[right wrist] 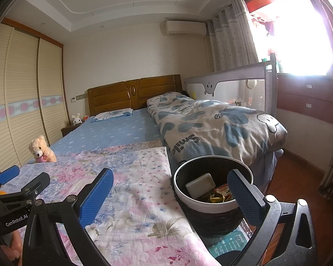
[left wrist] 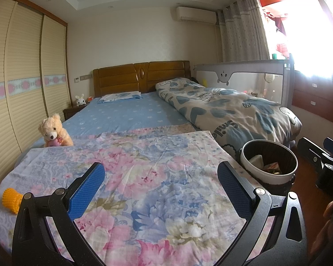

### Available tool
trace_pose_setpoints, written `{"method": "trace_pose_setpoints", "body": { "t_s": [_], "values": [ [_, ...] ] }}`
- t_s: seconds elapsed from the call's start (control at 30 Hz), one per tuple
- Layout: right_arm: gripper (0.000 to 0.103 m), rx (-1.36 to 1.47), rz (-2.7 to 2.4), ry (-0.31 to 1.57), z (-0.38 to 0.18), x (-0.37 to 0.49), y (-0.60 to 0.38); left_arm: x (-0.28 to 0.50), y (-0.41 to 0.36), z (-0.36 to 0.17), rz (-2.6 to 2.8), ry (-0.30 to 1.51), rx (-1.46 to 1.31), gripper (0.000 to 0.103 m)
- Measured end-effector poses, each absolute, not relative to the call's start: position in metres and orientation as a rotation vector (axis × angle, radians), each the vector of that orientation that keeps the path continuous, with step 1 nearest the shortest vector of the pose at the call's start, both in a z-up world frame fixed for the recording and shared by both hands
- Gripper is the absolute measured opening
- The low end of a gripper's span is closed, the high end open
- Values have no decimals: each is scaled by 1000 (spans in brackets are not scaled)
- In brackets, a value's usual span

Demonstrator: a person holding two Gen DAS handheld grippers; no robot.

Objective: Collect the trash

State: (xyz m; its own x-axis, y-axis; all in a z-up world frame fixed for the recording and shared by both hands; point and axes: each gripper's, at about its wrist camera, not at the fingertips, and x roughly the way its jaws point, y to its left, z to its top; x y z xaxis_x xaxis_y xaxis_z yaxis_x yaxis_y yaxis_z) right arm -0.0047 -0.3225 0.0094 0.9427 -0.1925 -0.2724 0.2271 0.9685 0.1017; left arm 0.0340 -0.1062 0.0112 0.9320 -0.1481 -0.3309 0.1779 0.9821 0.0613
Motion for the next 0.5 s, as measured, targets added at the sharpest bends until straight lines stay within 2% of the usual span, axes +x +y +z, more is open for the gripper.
{"method": "trace_pose_setpoints", "body": {
  "t_s": [0.5],
  "values": [
    [103, 132, -213, 267, 7, -5, -320, 34, -106, 10, -169, 334, 89, 103]
  ]
}}
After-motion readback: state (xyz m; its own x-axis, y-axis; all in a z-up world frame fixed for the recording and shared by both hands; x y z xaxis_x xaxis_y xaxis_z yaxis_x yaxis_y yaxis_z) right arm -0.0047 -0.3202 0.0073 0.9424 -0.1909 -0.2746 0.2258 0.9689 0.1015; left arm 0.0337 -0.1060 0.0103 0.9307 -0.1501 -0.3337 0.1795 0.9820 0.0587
